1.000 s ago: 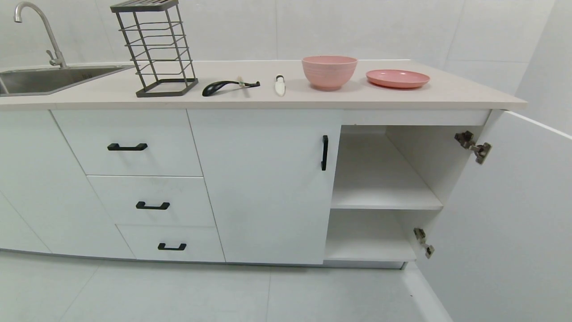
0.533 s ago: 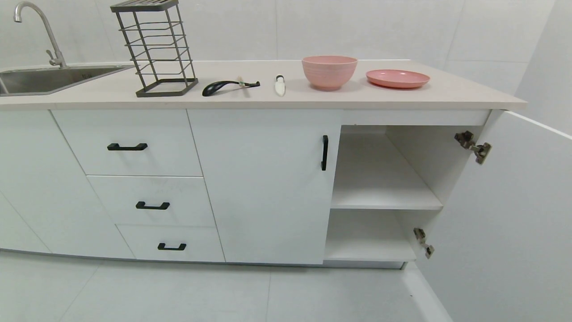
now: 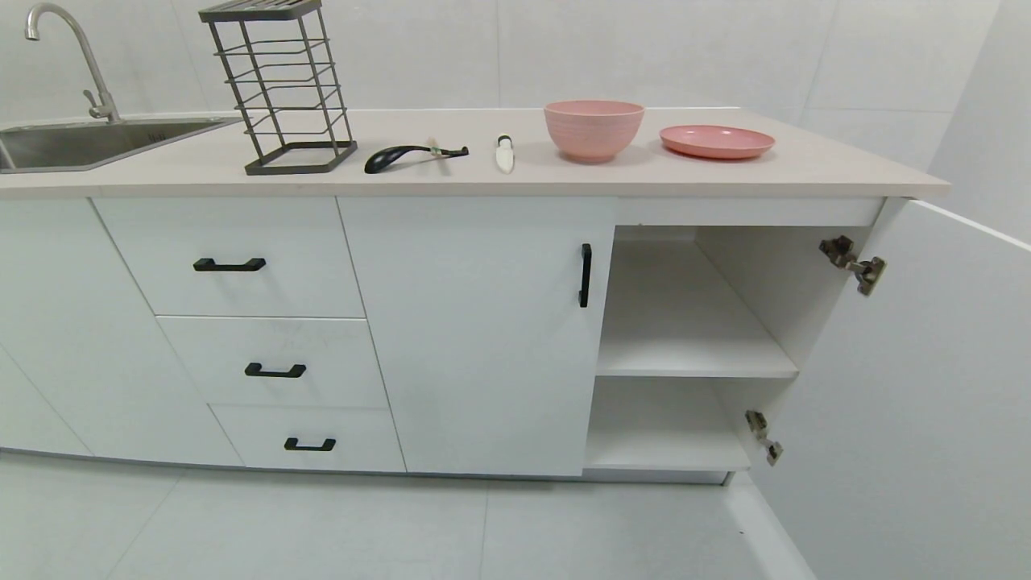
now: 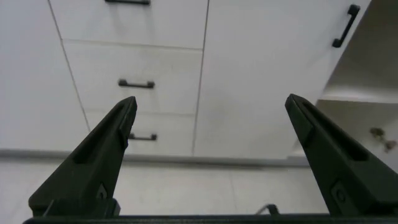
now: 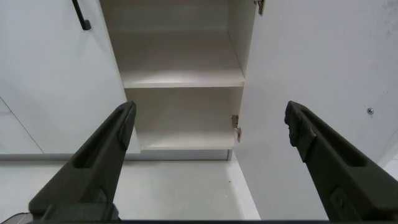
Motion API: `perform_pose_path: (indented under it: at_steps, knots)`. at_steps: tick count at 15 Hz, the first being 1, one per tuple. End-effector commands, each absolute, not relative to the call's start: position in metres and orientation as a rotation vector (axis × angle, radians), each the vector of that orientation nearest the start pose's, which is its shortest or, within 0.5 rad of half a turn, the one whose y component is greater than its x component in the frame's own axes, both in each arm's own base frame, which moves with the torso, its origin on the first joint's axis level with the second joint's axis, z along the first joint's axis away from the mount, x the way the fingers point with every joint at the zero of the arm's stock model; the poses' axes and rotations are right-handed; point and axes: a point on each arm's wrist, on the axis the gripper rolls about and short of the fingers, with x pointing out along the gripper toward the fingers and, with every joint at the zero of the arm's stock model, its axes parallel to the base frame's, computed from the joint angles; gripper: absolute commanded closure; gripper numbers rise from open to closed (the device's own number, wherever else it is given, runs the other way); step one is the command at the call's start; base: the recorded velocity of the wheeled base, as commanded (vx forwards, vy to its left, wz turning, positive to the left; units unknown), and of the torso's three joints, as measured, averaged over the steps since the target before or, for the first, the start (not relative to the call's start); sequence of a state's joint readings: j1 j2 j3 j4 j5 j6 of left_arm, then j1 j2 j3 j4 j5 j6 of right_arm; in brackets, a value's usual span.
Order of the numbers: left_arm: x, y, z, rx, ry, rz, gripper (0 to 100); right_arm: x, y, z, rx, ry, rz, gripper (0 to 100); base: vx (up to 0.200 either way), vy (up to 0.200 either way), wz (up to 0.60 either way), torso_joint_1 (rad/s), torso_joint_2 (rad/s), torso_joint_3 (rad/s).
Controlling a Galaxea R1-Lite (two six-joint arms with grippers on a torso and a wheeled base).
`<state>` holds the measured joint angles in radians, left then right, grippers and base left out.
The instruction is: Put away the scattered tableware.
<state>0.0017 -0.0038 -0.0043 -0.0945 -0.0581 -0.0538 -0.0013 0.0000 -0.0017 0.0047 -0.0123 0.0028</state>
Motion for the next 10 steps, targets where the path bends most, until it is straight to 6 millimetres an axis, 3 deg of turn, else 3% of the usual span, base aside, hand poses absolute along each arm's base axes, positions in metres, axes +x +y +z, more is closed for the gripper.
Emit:
perform_pose_path:
  at_steps: [1,8,10]
  knots:
    - [-0.0229,-0.0012,0.0786,-0.033,-0.03,-0.053,0,-0.0228,-0.0002,0.0755,0.003,0.005,-0.014,0,0.0,0.0,0.0,0.0,0.0,0.0]
    - [-0.0228,-0.0015,0.0752,0.014,0.003,-0.064,0,-0.0228,-0.0003,0.0755,0.008,0.005,-0.012,0,0.0,0.0,0.0,0.0,0.0,0.0]
    - [-0.0228,-0.0015,0.0752,0.014,0.003,-0.064,0,-0.0228,-0.0003,0.0753,0.012,0.006,-0.012,0,0.0,0.0,-0.6,0.002,0.0,0.0]
